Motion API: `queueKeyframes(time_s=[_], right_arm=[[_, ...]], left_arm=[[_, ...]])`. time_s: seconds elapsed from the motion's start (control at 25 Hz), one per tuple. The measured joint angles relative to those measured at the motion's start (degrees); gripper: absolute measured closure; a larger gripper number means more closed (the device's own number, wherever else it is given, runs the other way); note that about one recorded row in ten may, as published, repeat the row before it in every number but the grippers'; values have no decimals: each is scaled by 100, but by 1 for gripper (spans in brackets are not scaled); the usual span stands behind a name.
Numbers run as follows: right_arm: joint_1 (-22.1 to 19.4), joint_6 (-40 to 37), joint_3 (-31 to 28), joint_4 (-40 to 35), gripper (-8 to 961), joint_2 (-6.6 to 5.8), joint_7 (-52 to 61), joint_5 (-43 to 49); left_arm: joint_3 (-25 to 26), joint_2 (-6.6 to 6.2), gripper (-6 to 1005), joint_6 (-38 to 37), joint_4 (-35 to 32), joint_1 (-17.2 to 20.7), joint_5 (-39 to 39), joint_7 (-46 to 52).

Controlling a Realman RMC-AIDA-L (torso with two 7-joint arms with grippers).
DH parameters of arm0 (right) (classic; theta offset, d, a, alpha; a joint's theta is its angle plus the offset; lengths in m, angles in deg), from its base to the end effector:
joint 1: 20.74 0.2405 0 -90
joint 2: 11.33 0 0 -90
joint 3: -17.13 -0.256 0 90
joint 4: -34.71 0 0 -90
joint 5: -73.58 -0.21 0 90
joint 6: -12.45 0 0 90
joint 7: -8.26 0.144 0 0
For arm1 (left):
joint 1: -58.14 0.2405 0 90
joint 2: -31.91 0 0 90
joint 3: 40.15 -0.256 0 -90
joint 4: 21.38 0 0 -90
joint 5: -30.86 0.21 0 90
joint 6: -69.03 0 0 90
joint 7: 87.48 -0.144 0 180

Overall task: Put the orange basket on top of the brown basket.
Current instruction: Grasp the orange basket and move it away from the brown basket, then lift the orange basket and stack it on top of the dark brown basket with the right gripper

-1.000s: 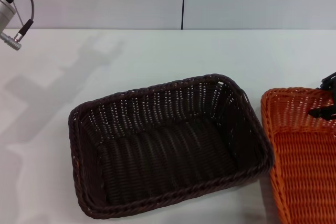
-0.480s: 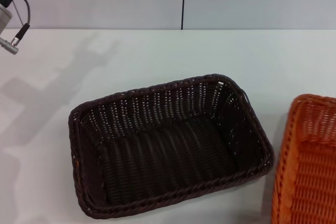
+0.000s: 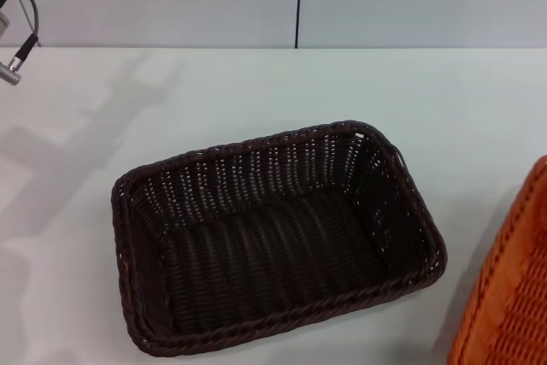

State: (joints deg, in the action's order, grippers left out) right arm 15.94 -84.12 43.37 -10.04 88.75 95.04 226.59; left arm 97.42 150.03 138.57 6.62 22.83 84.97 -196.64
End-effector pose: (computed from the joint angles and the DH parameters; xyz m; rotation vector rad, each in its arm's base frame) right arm 0.3364 0.3484 0.1680 -2.6663 0.7162 -0.2429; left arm -0.2276 0.4189 0.0890 -1.7135 -0.6724 -1.4308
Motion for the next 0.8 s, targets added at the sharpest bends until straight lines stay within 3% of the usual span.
queueKeyframes(time_s=[0.12,0.2,0.32,0.48,0.8], right_arm=[[-238,66,-771,-135,791,-26,-24,-123],[-288,89,-924,-159,791,-35,-24,-182],[-565,309,-1482,-303,791,6,-3,-838],[-817,468,-1662,-323,792,49,5,-1596],[-1211,986,-1725,-410,783,385,3,-3194]], left_arm=[[100,-6,139,-14,5,-15,0,0],[110,-9,139,-15,8,-15,1,0],[147,-15,139,-28,24,-16,2,0],[251,-17,139,-40,43,-4,4,0],[390,-39,139,-47,73,52,4,0]])
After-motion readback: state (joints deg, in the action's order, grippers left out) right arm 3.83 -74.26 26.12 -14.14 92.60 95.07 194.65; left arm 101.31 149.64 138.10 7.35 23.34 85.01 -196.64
